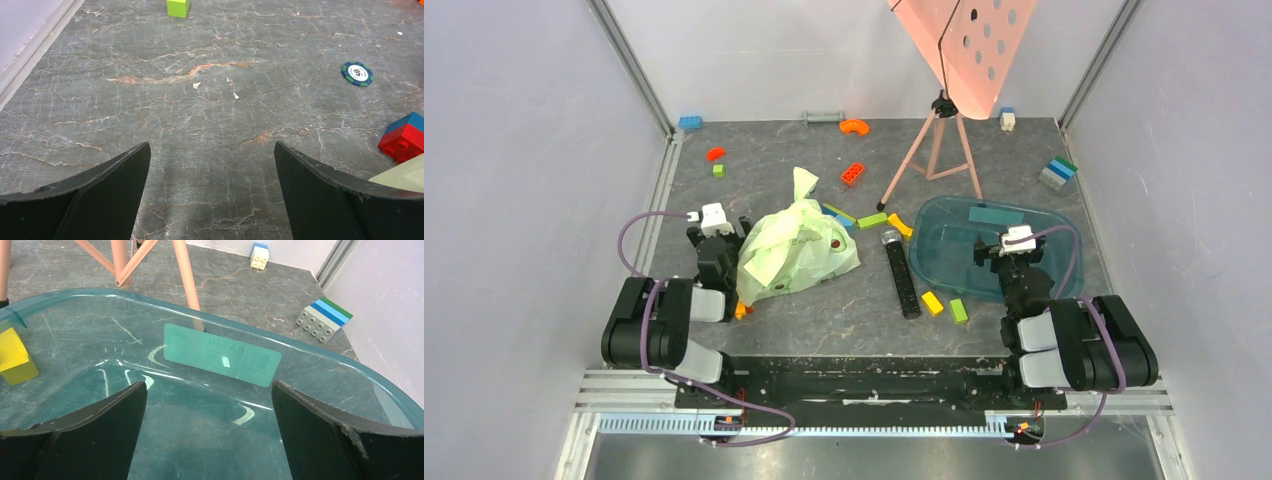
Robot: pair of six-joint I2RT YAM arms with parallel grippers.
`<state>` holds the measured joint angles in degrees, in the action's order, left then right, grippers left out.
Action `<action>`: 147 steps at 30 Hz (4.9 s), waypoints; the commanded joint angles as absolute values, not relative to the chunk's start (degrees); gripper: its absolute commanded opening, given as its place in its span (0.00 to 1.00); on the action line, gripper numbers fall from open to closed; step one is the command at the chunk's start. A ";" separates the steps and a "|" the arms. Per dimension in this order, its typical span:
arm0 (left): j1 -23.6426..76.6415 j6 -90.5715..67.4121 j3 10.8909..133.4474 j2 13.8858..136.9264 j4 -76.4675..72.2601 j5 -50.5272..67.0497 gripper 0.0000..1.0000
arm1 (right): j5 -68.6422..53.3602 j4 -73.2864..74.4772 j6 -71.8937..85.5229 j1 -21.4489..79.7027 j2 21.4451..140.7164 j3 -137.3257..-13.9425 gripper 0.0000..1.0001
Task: Take the fake fruits out of the plastic bag
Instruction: Untie the plastic bag at the center of the board.
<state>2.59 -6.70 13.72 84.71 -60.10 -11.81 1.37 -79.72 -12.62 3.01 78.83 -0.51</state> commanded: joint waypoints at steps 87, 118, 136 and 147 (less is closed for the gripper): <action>2.55 -33.03 46.67 48.97 25.76 7.49 1.00 | -28.39 -45.55 -4.06 31.79 66.08 -24.45 0.93; 2.50 -17.91 56.31 53.02 33.29 10.67 1.00 | -34.64 -35.85 -8.04 38.93 107.66 -65.77 0.80; 2.55 -17.45 53.14 56.75 29.27 23.53 0.99 | -30.65 -33.62 -7.47 39.73 103.74 -61.48 0.11; 2.48 -16.99 50.14 58.35 27.52 25.24 0.90 | -29.88 -33.02 -7.44 39.73 100.39 -58.56 0.05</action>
